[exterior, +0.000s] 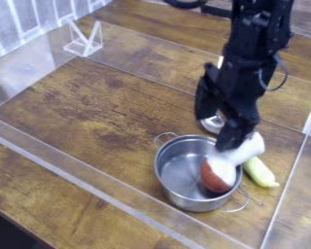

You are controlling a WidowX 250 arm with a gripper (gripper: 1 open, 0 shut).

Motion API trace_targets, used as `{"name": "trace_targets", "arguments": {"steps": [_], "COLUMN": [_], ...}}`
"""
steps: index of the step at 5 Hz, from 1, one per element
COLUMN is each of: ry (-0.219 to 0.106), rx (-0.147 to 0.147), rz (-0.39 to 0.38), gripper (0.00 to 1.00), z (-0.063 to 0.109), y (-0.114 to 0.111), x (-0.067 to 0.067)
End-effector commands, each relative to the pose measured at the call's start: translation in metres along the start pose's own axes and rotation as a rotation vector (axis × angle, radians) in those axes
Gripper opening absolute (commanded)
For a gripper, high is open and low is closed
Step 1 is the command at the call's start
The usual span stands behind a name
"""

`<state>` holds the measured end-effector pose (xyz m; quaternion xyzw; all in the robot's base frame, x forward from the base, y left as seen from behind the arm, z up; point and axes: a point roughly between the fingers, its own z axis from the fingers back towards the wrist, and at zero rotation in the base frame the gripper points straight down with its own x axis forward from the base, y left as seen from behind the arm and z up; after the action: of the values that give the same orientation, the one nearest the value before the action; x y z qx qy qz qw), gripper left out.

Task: Remove the mushroom from the silver pot and put it on the table

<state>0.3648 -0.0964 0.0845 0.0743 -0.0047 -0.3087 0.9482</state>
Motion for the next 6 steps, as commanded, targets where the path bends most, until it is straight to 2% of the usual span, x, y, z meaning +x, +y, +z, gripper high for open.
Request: {"name": "trace_targets", "arguments": {"steps": [1, 4, 6], "ry": [-0.055, -0.092, -0.121], "rx": [0.005, -0.040, -0.074], "rz": [0.045, -0.077, -0.138], "gripper": [1.00, 1.00, 1.00], "z": [0.020, 0.038, 0.009], "y": [0.015, 0.023, 0.016], "x": [0.008, -0.004, -0.009]}}
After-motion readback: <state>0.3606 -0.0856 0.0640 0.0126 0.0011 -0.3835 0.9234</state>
